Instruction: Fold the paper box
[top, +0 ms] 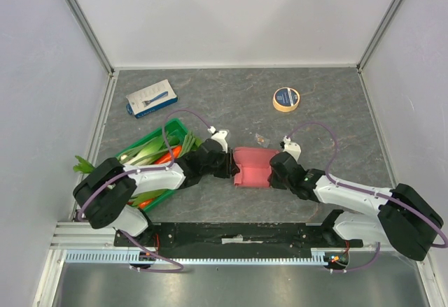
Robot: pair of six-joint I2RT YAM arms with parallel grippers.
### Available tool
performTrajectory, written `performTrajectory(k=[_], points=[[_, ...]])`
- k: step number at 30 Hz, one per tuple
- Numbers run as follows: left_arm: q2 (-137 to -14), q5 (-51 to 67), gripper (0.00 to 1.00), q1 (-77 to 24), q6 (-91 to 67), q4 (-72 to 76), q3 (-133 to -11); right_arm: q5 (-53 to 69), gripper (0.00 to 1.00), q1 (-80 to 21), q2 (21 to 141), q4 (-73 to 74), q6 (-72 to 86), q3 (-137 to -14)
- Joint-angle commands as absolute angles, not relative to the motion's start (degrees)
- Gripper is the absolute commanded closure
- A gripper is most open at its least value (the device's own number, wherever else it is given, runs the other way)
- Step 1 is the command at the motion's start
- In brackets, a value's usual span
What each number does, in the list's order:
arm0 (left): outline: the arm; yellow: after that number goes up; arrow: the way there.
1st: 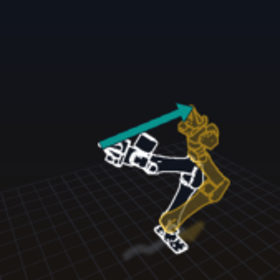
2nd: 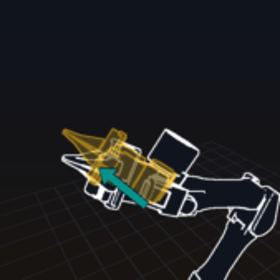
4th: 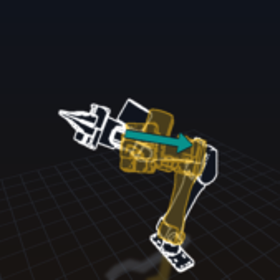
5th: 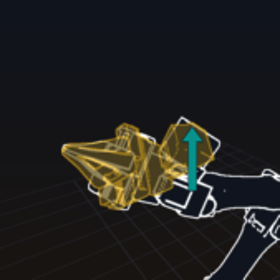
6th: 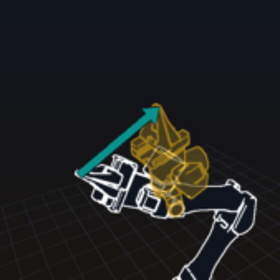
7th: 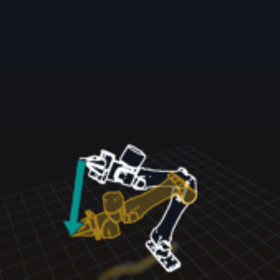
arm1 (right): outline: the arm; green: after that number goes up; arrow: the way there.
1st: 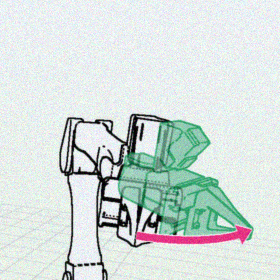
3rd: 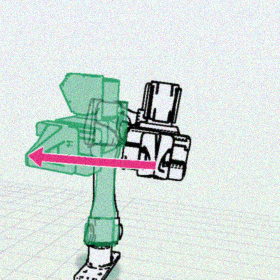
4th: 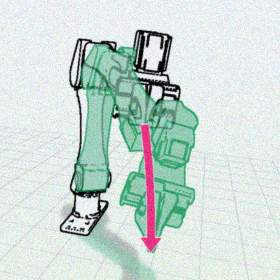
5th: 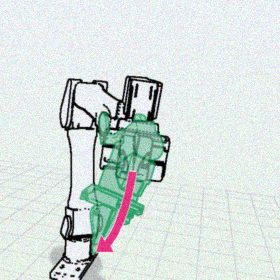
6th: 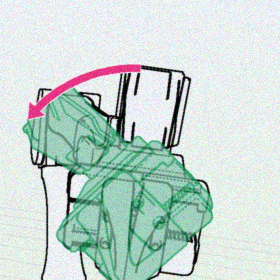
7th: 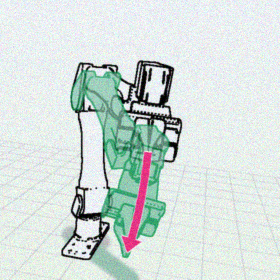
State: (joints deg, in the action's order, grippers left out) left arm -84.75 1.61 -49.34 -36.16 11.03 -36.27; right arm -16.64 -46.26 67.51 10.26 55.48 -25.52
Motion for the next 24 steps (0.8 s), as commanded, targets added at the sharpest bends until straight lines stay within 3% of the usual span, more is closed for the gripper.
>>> performTrajectory(k=[1, 5, 9, 12, 15, 24], points=[[-87.2, 4.4, 0.69, -49.3, -38.5, 15.5, -38.0, -18.3, 0.91, -47.4, 68.5, 9.0, 55.8, -28.2], [-89.3, 1.7, 0.77, -49.7, -36.0, 13.0, -40.0, -18.7, 0.91, -48.3, 69.5, 8.5, 56.2, -28.7], [-91.0, -6.4, 0.78, -51.8, -33.8, 7.7, -42.8, -19.2, 0.92, -49.2, 70.2, 8.5, 56.7, -29.3], [-92.9, -11.7, 0.77, -53.8, -32.2, 2.6, -45.5, -19.4, 0.91, -49.3, 70.4, 8.7, 56.8, -29.1], [-94.5, -14.8, 0.69, -56.0, -31.0, 0.4, -47.5, -19.3, 0.92, -49.3, 70.6, 8.5, 57.0, -28.9], [-96.2, -17.9, 0.72, -58.2, -30.3, -3.8, -49.0, -19.5, 0.92, -49.3, 70.5, 8.5, 56.8, -29.1]])
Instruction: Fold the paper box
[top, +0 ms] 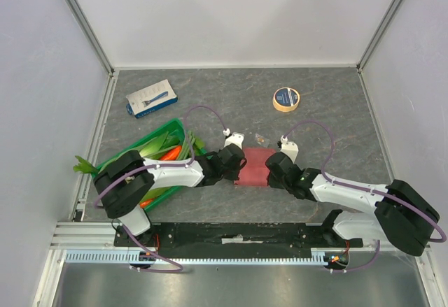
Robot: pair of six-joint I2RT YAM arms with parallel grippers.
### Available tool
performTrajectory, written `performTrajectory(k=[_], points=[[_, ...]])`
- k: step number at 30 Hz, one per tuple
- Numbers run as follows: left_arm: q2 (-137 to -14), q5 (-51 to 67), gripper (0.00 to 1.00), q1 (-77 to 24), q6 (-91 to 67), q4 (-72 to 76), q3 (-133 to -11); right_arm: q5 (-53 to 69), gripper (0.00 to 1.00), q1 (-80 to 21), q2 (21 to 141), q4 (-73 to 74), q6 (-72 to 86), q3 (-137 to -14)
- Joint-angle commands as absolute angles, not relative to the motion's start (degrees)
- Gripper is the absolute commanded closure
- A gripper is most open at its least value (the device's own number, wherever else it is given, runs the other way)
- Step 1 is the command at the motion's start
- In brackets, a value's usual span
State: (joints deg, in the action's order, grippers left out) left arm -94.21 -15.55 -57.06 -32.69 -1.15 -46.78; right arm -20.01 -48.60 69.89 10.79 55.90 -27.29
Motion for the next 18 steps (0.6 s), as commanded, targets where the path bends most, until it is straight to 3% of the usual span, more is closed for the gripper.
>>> performTrajectory(k=[1, 4, 8, 16, 18], points=[[-96.9, -18.1, 0.72, -58.4, -30.2, -4.4, -50.1, -19.4, 0.92, -49.3, 70.7, 8.4, 56.8, -29.1], [-98.4, -19.8, 0.67, -59.2, -30.4, -6.7, -51.5, -19.4, 0.92, -49.4, 71.0, 8.3, 56.9, -29.0], [-98.6, -20.6, 0.68, -59.9, -29.4, -7.1, -51.7, -19.7, 0.92, -49.7, 70.8, 8.3, 57.0, -29.0], [-101.6, -27.0, 0.98, -62.3, -28.1, -11.0, -54.6, -22.0, 0.99, -51.0, 71.4, 8.7, 58.7, -29.3], [-103.5, -31.2, 0.98, -63.0, -28.4, -13.8, -55.9, -23.7, 1.00, -52.1, 71.6, 8.8, 59.5, -29.3]])
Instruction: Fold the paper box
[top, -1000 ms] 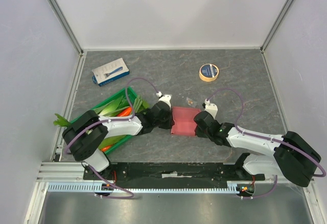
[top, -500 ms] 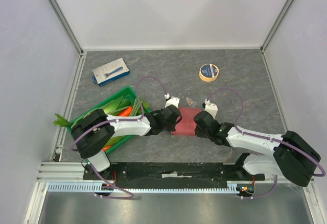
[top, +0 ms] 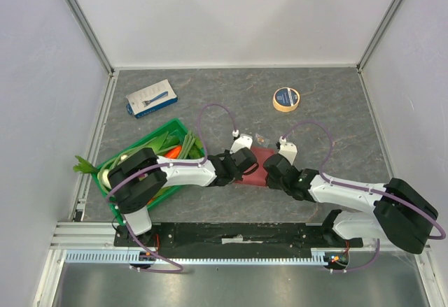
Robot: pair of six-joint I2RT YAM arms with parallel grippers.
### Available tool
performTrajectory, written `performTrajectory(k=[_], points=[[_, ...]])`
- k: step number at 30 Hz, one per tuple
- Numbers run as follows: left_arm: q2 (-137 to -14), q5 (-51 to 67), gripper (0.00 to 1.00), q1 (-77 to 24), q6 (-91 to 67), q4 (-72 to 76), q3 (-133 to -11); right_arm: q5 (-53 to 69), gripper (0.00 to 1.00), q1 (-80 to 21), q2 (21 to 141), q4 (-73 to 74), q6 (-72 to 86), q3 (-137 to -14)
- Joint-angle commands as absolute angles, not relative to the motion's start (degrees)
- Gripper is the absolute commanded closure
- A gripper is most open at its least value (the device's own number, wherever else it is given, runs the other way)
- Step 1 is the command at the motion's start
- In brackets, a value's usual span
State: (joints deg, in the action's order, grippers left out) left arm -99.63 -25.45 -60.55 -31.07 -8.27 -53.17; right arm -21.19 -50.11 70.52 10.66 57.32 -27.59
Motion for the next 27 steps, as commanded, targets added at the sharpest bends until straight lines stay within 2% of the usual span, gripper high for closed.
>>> performTrajectory(k=[1, 3, 7, 11, 15, 17, 18, 19, 20, 23, 25, 27], points=[[-104.3, -33.6, 0.98, -64.4, -29.2, -14.8, -57.5, -24.4, 1.00, -52.5, 71.7, 8.9, 60.5, -29.4], [-107.7, -41.3, 0.98, -65.6, -31.2, -18.9, -59.4, -25.7, 1.00, -53.9, 72.0, 8.8, 61.6, -29.3], [-112.1, -46.1, 0.98, -67.6, -35.9, -22.7, -62.7, -27.2, 1.00, -55.5, 72.1, 7.8, 64.3, -28.9], [-112.4, -42.7, 0.98, -67.9, -33.6, -17.3, -60.6, -26.5, 1.00, -55.8, 72.1, 6.4, 65.8, -27.7], [-107.0, -39.5, 0.97, -67.8, -31.9, -10.7, -55.3, -26.8, 1.00, -55.6, 71.4, 6.5, 66.2, -26.9], [-103.1, -37.5, 0.84, -67.8, -30.6, -8.2, -53.9, -26.8, 1.00, -55.5, 70.4, 6.4, 66.2, -26.6], [-101.8, -36.7, 0.65, -67.7, -30.4, -7.7, -52.7, -26.7, 1.00, -55.4, 70.2, 6.4, 65.8, -26.6], [-99.3, -35.6, 0.57, -67.5, -29.7, -6.5, -52.1, -26.6, 1.00, -55.4, 70.1, 6.5, 65.8, -26.6], [-97.7, -33.4, 0.45, -67.4, -29.7, -6.0, -51.4, -26.4, 1.00, -55.4, 70.0, 6.4, 65.8, -26.5], [-92.3, -26.3, 0.31, -65.7, -29.4, -3.1, -48.7, -26.3, 1.00, -55.4, 69.8, 6.4, 65.7, -26.4], [-89.7, -23.9, 0.29, -64.9, -29.3, -2.0, -46.5, -26.1, 1.00, -55.3, 69.5, 6.4, 65.9, -26.2], [-85.9, -21.2, 0.31, -63.8, -29.6, -1.1, -44.3, -26.4, 1.00, -55.4, 69.3, 6.4, 66.0, -25.8]])
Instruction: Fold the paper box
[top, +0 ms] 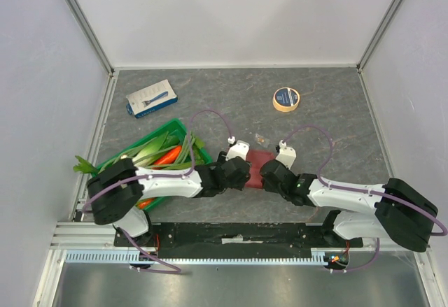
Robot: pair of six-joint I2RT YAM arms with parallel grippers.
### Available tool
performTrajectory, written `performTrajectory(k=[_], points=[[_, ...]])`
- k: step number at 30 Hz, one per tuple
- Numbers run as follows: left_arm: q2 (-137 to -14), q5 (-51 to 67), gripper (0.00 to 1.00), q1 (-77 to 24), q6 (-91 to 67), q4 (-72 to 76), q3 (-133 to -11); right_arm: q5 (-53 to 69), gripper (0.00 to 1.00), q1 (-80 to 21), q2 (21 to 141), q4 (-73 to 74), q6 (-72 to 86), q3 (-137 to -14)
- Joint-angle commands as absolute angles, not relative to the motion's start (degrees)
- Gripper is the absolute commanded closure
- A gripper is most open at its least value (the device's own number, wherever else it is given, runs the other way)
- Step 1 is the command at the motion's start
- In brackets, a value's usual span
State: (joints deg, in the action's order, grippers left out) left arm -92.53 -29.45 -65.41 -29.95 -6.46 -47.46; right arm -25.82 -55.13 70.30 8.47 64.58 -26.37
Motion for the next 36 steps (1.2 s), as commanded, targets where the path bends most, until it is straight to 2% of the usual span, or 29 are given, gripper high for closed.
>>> performTrajectory(k=[1, 4, 5, 18, 22, 23, 24, 25, 27, 28, 30, 31, 32, 36], points=[[-84.8, -20.6, 0.33, -63.5, -30.4, -1.2, -43.5, -26.5, 1.00, -55.3, 69.1, 6.4, 66.0, -25.8], [-82.1, -19.2, 0.38, -62.1, -31.2, -1.3, -41.5, -26.4, 1.00, -55.3, 68.9, 6.6, 65.7, -25.8], [-82.3, -19.4, 0.44, -61.7, -31.3, -1.9, -41.7, -26.5, 1.00, -55.3, 68.9, 6.6, 65.6, -26.1], [-90.4, -22.7, 0.68, -60.9, -31.0, -7.9, -46.8, -27.0, 1.00, -55.3, 69.4, 8.0, 64.9, -27.6], [-92.3, -26.1, 0.85, -60.9, -30.8, -8.4, -47.1, -26.6, 1.00, -55.3, 69.8, 7.9, 64.8, -27.9], [-92.6, -26.2, 0.85, -61.0, -30.8, -8.3, -47.3, -26.5, 1.00, -55.4, 70.0, 7.9, 64.8, -27.9], [-92.7, -25.8, 0.83, -60.9, -30.9, -7.9, -47.5, -26.6, 1.00, -55.3, 70.0, 7.9, 64.5, -27.9], [-92.7, -24.9, 0.65, -60.9, -31.2, -7.9, -47.5, -26.7, 1.00, -55.3, 70.0, 8.0, 63.8, -28.1], [-91.2, -23.1, 0.47, -60.9, -31.6, -6.4, -46.8, -26.0, 0.98, -55.3, 69.7, 8.0, 62.1, -28.5], [-90.1, -21.2, 0.36, -60.9, -31.7, -5.5, -46.2, -25.7, 0.88, -55.3, 69.4, 8.1, 59.0, -29.0], [-86.2, -19.8, 0.28, -60.8, -31.8, -4.1, -44.4, -25.1, 0.74, -55.3, 68.3, 8.6, 55.7, -29.5], [-84.9, -18.5, 0.24, -60.6, -31.8, -4.1, -43.9, -24.5, 0.60, -55.2, 67.9, 9.2, 54.2, -30.2], [-83.7, -17.9, 0.23, -60.4, -31.6, -4.2, -43.2, -24.2, 0.53, -55.0, 67.4, 10.2, 51.4, -30.6], [-73.5, -14.9, 0.22, -59.4, -31.0, -4.3, -40.4, -22.6, 0.38, -54.8, 62.2, 13.6, 44.7, -33.0]])
